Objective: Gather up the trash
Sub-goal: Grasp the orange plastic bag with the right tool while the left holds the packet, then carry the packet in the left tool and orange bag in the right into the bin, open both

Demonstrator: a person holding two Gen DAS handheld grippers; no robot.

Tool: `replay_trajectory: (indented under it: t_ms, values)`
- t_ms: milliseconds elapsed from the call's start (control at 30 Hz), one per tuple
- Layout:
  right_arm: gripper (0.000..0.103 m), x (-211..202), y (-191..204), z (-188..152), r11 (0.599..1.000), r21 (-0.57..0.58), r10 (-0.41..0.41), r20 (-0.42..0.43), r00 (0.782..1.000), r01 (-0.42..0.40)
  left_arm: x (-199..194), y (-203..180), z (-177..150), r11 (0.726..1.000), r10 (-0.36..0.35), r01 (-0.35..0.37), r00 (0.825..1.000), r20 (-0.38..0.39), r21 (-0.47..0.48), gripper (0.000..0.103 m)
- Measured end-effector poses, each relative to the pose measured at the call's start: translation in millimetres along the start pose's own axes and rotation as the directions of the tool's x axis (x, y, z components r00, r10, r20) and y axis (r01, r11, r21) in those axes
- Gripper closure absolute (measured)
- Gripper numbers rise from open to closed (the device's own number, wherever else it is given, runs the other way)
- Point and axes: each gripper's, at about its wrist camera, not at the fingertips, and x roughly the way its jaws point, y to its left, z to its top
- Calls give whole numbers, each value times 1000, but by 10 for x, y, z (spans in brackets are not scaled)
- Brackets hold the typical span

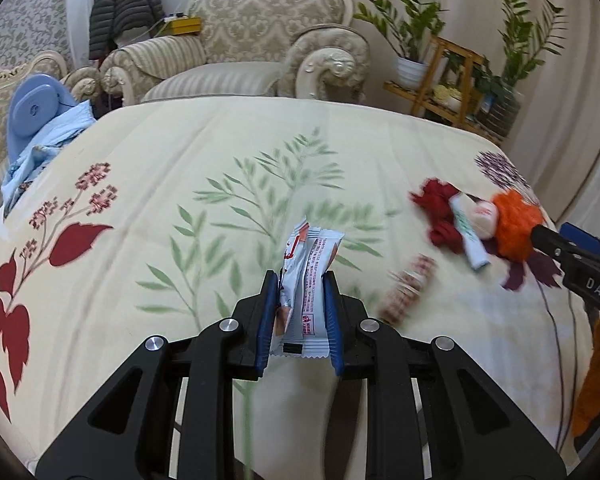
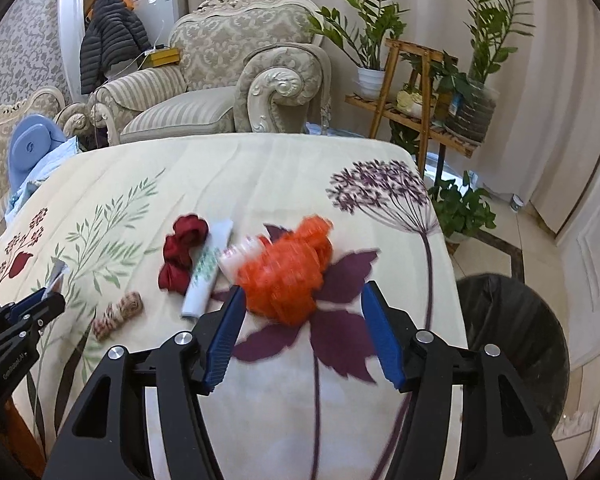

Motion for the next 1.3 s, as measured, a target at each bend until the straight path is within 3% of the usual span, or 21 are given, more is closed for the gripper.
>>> replay_trajectory:
  t_ms: [233, 333, 467, 900, 1300]
  values:
    - [42, 241, 119, 59, 999, -32, -20, -46, 999, 18, 94, 91, 60, 1000, 8, -8, 1000, -2, -9, 81]
    - [56, 266, 127, 28, 999, -40, -14, -60, 998, 12, 117, 89, 37, 1000, 6, -6, 1000, -8, -11, 81]
    - [63, 187, 126, -6, 999, -43, -11, -47, 999, 9, 136, 56, -4, 1000, 3, -3, 1000, -18, -7, 81]
    - [65, -233, -65, -283, 999, -33, -22, -13, 1000, 22, -104, -188, -181, 1000, -15, 15, 1000, -1, 9, 81]
    - [65, -650, -607, -664, 995, 51, -82, 19, 996, 81, -393, -809, -448, 991, -115, 113, 993, 21, 77, 81]
